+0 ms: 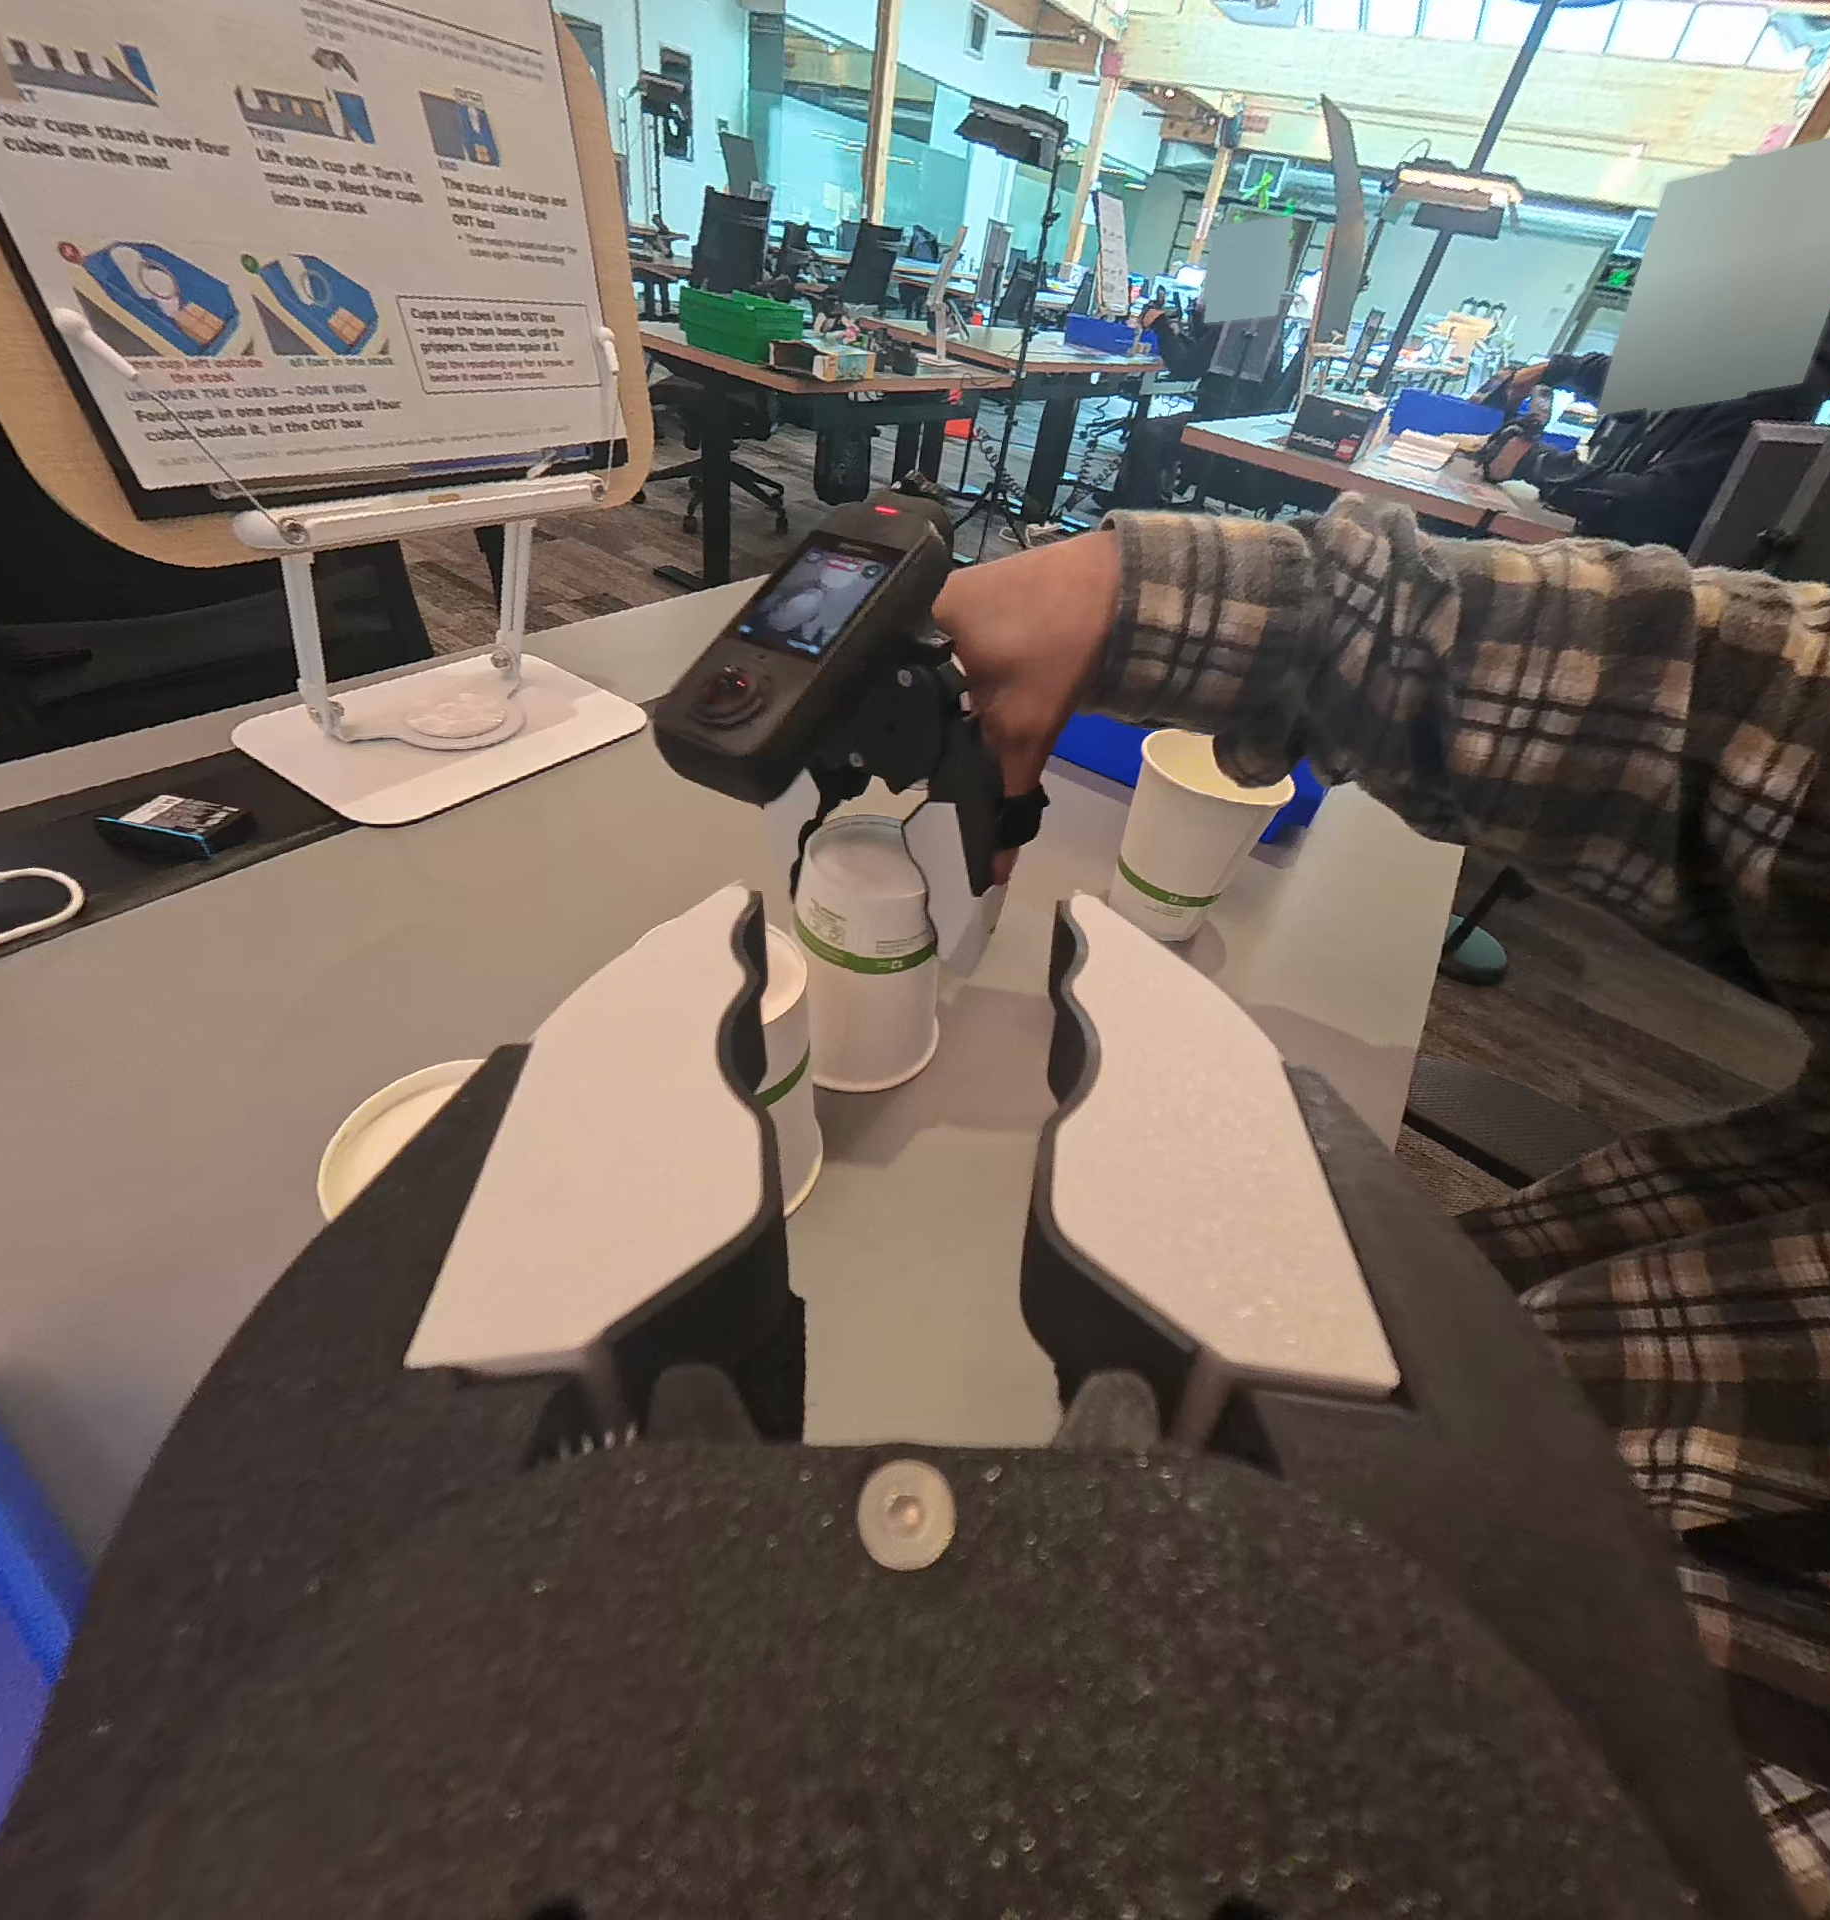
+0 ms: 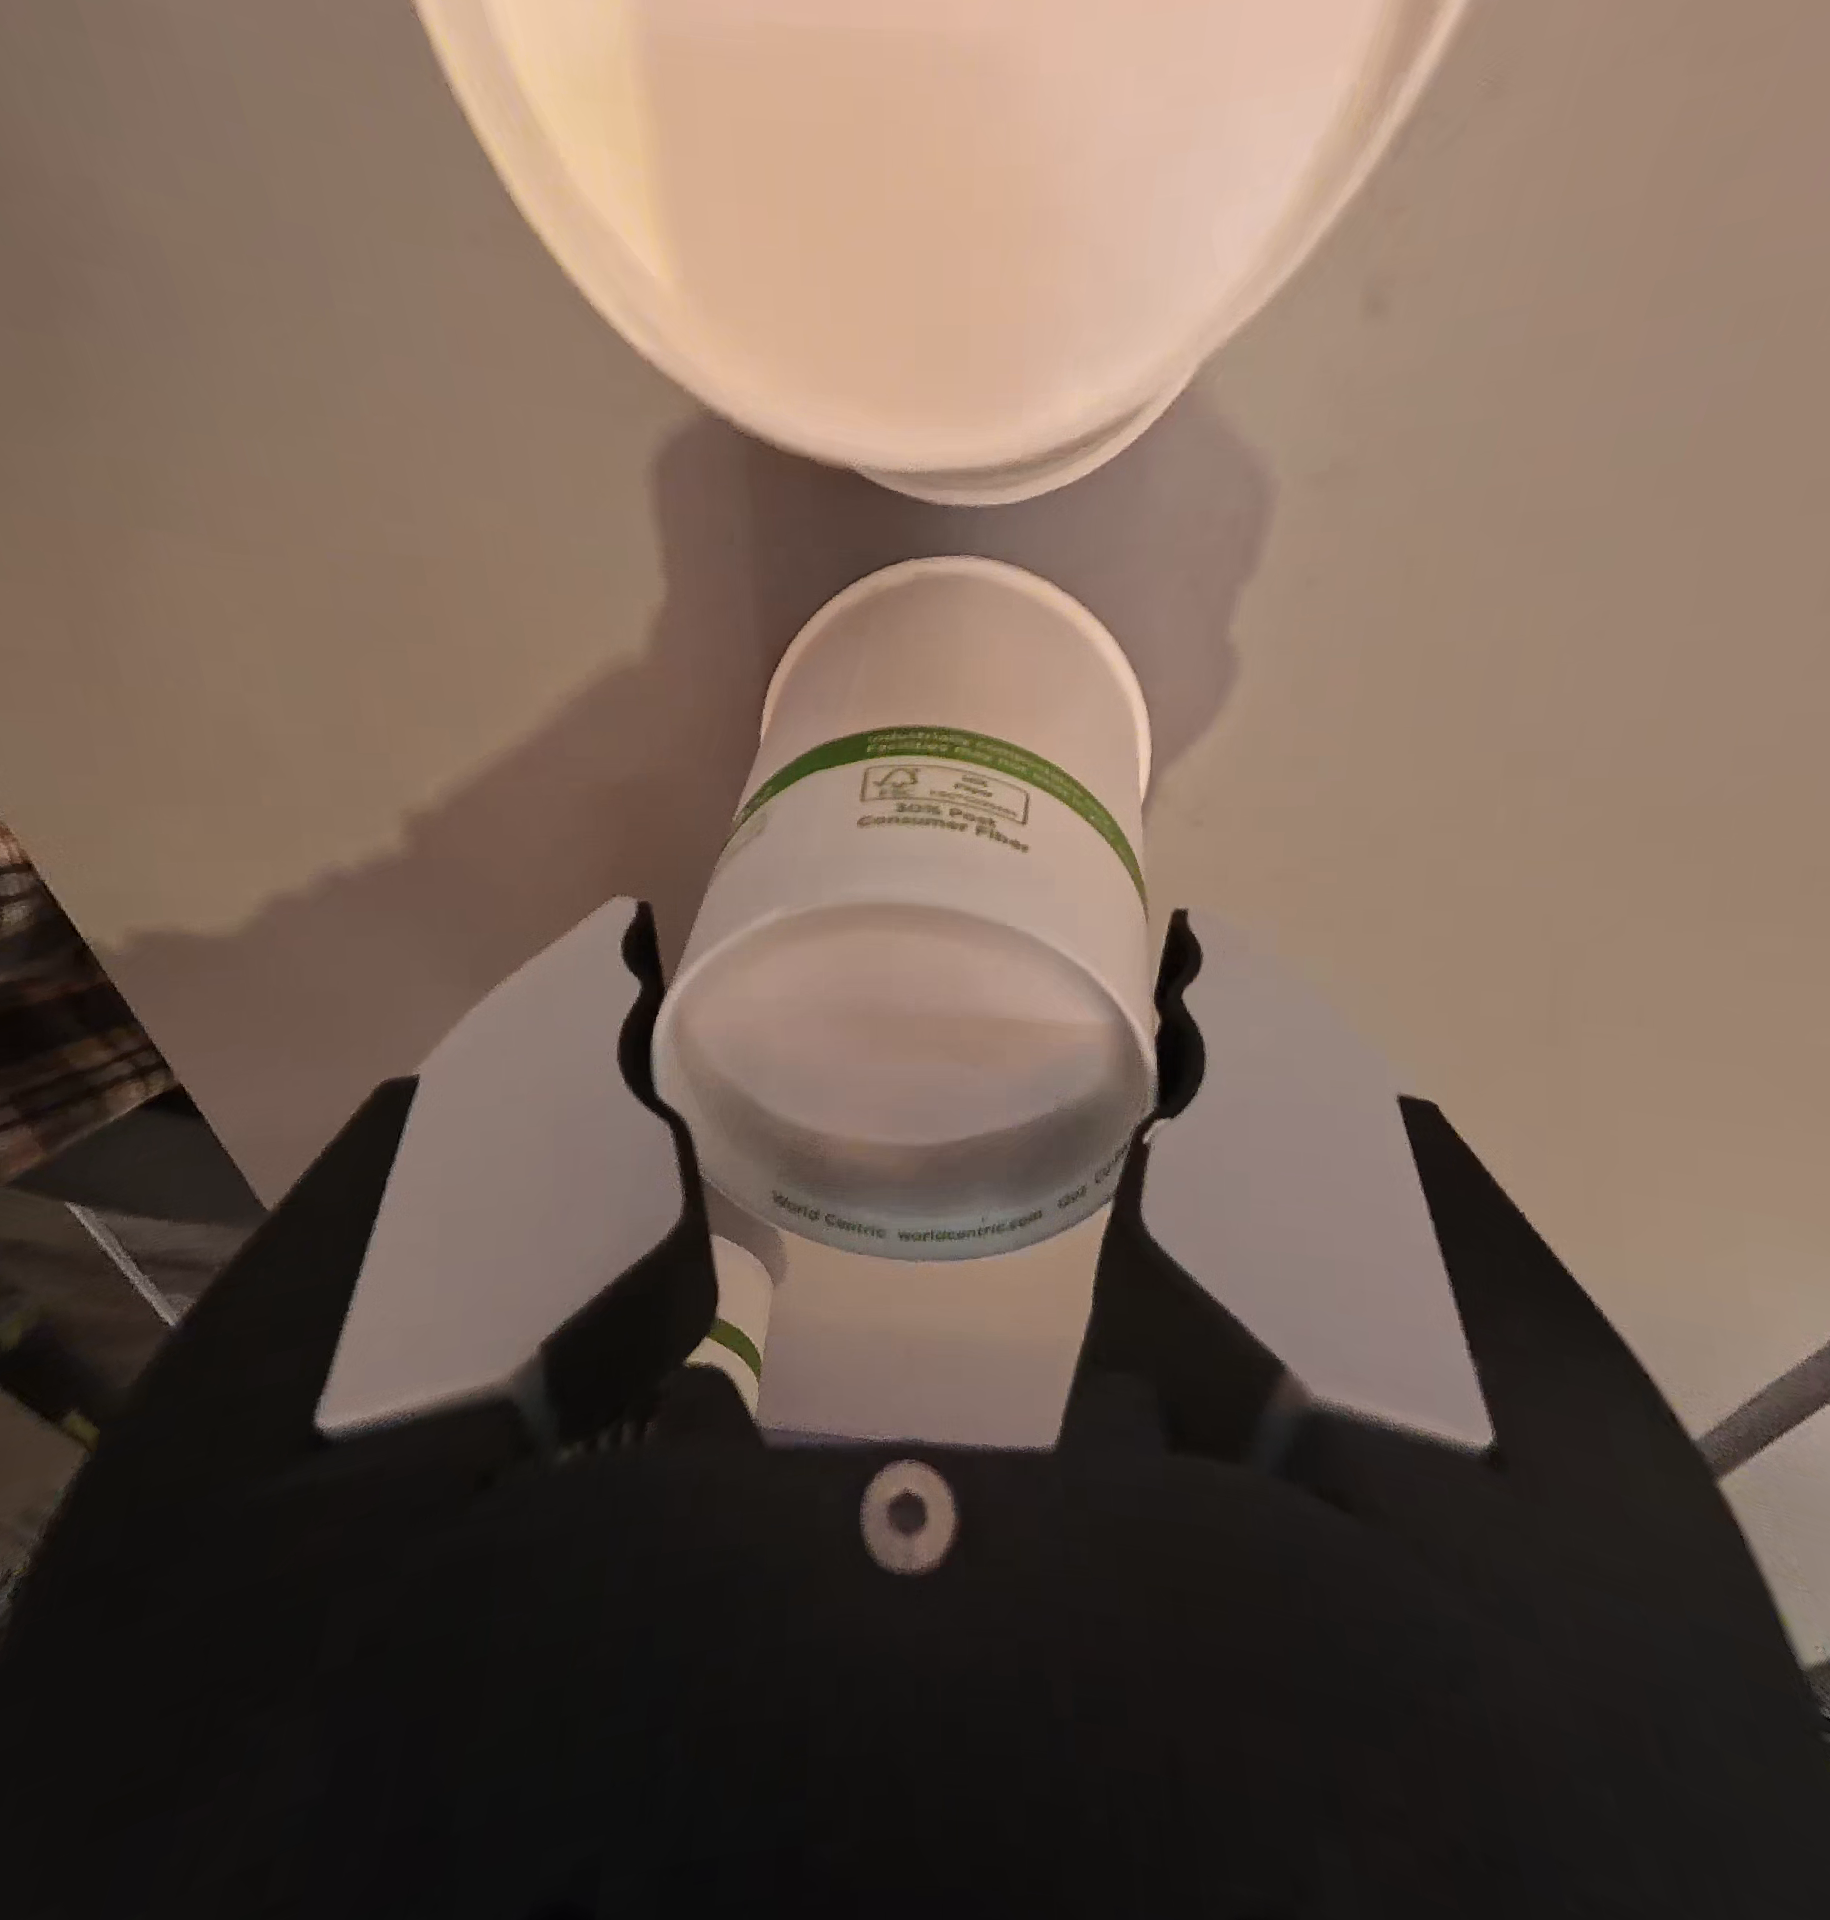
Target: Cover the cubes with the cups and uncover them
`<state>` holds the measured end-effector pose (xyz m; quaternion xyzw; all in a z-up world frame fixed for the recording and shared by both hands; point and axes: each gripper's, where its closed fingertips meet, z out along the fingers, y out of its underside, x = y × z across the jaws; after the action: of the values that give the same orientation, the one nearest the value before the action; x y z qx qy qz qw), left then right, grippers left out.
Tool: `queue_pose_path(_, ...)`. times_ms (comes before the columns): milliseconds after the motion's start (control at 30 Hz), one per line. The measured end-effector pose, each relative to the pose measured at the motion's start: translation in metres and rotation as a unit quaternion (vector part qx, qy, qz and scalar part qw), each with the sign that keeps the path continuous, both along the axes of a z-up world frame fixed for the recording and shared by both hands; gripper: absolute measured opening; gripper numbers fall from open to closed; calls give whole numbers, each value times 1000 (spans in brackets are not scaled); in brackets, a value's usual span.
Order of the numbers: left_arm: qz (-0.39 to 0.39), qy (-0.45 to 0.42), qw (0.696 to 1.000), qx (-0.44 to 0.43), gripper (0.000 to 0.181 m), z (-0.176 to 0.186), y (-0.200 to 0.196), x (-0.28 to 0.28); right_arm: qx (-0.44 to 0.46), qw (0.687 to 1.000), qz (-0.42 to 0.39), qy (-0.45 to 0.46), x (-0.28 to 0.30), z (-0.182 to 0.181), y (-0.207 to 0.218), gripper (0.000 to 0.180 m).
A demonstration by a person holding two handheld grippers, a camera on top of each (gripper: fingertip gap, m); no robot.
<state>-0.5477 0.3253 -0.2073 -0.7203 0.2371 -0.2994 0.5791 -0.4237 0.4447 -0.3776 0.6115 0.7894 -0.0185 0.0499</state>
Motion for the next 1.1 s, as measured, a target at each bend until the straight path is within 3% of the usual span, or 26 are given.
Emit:
queue_pose_path(733,-11,-35,999,-12,53,0,2,4,39,998,-9,42,18,55,2,91)
queue_pose_path(967,-33,-106,994,-23,55,4,3,4,31,977,-43,207,18,116,-10,91)
queue_pose_path(1100,-49,-166,984,-30,56,9,7,12,18,910,-89,406,7,159,-28,91)
